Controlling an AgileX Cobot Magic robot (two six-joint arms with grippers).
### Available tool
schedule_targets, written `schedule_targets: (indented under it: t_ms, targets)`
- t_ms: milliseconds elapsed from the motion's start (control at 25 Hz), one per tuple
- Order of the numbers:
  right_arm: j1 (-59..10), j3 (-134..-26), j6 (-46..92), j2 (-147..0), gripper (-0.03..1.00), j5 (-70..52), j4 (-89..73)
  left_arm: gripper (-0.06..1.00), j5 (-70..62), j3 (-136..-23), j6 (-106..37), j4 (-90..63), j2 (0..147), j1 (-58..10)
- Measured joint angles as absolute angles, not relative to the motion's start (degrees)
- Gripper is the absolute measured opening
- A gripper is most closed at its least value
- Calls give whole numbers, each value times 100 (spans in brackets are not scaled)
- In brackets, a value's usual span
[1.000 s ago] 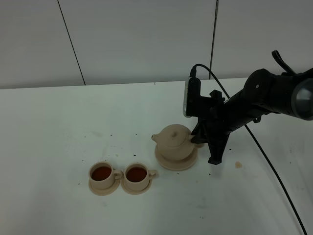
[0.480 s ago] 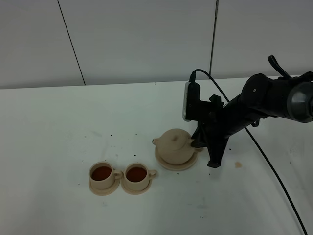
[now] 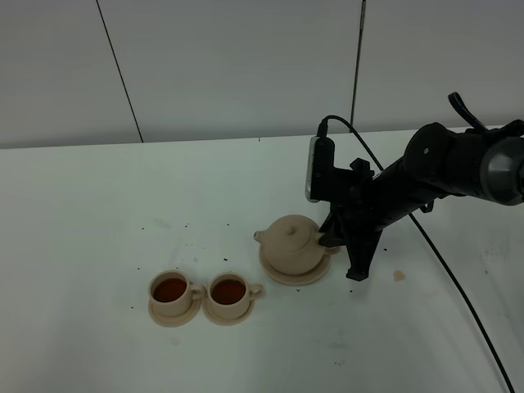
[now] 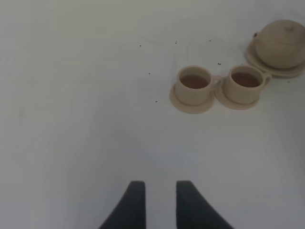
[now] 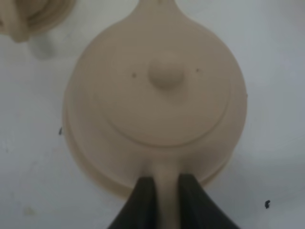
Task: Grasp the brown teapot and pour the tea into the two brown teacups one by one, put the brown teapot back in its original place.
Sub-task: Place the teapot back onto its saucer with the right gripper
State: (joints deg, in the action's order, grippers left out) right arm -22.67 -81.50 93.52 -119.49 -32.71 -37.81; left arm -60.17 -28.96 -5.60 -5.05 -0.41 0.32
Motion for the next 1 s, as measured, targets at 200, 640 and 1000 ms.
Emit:
schedule_targets:
  t_ms: [200, 640, 1000]
  targets:
    - [-2267, -8150, 9352, -11949, 10, -3271, -3872, 23, -6017, -2896, -560, -505, -41, 32]
    - [-2267, -8150, 9352, -11949, 17, -3227, -3976, 23, -6017, -2896, -560, -505, -41, 32]
    - [-2267, -8150, 9352, -11949, 31, -3183, -4009, 23, -6017, -2896, -560, -505, -41, 32]
